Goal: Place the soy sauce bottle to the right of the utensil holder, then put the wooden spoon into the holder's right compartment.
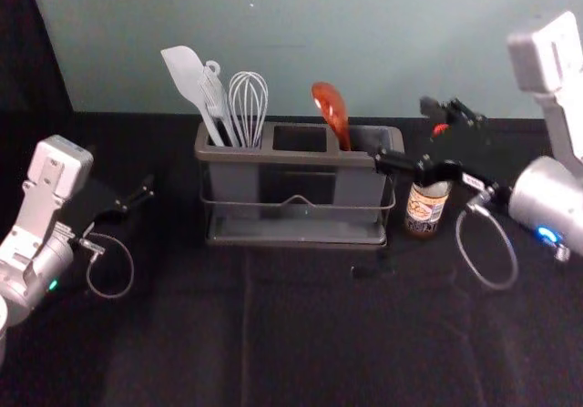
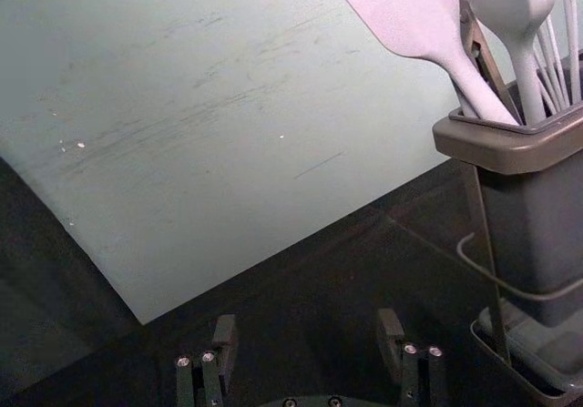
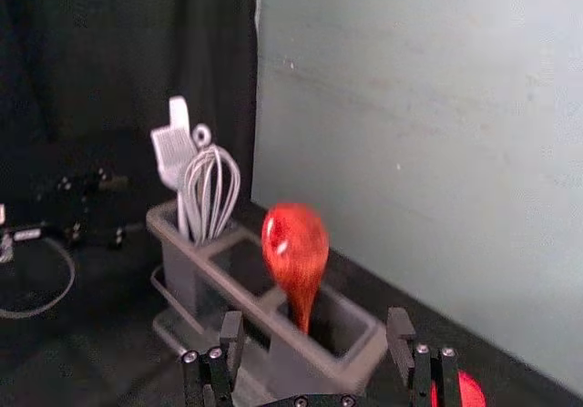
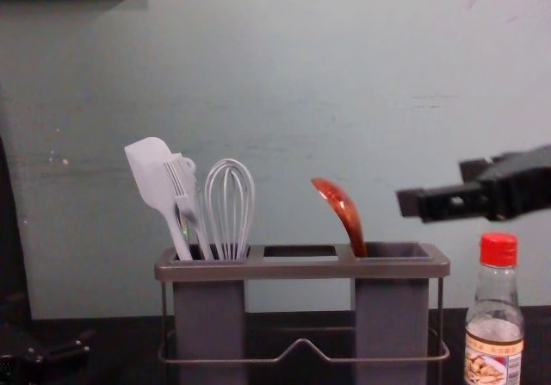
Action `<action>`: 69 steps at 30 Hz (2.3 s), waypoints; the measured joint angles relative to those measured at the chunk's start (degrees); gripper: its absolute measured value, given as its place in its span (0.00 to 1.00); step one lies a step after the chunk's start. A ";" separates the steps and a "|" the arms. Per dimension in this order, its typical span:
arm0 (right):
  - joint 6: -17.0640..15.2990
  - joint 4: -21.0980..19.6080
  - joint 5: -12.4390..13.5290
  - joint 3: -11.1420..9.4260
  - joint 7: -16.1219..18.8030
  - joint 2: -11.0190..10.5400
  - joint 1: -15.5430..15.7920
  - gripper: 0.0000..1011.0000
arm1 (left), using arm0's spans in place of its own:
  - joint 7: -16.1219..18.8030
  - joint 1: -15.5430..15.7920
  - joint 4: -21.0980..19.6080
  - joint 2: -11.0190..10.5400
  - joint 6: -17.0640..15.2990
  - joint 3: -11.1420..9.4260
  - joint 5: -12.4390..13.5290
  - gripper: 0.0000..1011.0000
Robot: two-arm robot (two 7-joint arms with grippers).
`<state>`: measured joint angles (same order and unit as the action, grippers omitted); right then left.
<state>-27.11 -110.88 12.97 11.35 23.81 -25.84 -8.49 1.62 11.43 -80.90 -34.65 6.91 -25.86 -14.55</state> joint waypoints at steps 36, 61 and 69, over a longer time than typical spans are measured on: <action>30.50 11.38 -7.48 0.33 -4.71 -1.78 15.10 0.99 | 0.00 0.00 0.00 0.00 0.00 0.00 0.00 0.99; 30.75 11.90 -7.66 0.59 -4.34 -1.50 14.49 0.99 | 0.00 0.00 0.00 0.00 0.00 0.00 0.00 0.99; 30.75 11.85 -7.68 0.58 -4.38 -1.52 14.53 0.99 | 0.00 0.00 0.00 0.00 0.00 0.00 0.00 0.99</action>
<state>3.64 -99.04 5.29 11.93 19.44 -27.36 6.04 1.62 11.43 -80.90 -34.65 6.91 -25.86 -14.55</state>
